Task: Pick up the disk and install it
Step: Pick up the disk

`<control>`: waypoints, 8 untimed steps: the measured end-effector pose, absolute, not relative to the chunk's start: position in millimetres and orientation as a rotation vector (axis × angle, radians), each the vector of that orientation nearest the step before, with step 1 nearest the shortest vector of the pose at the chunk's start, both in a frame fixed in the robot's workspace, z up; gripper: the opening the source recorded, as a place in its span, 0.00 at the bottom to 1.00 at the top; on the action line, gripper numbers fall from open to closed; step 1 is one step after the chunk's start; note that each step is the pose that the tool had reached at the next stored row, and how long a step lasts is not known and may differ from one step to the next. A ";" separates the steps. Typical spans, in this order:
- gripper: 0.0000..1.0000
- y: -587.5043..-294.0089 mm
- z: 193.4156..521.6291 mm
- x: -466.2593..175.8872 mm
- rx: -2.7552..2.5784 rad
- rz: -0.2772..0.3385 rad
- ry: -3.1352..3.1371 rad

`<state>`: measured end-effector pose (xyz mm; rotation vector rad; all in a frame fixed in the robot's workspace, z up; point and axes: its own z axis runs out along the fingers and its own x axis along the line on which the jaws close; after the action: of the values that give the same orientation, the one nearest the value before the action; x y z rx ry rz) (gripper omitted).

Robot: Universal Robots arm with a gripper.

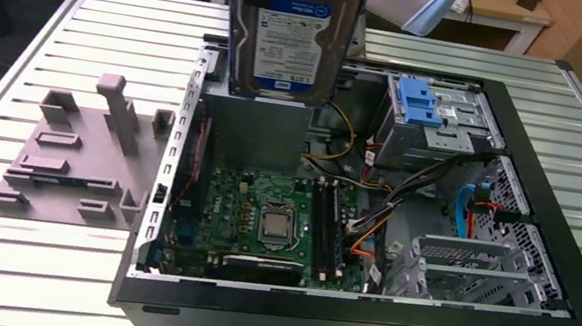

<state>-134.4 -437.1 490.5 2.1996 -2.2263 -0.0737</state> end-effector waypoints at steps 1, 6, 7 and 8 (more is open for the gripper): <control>0.36 -437.5 490.2 -130.8 2.200 -0.074 -2.226; 0.36 -438.1 489.7 -123.2 2.199 -0.074 -2.226; 0.36 -438.0 489.7 -122.9 2.199 -0.074 -2.226; 0.36 -438.1 489.7 -122.1 2.199 -0.074 -2.226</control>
<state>-122.1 -438.1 489.7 2.1995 -2.2262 -0.0737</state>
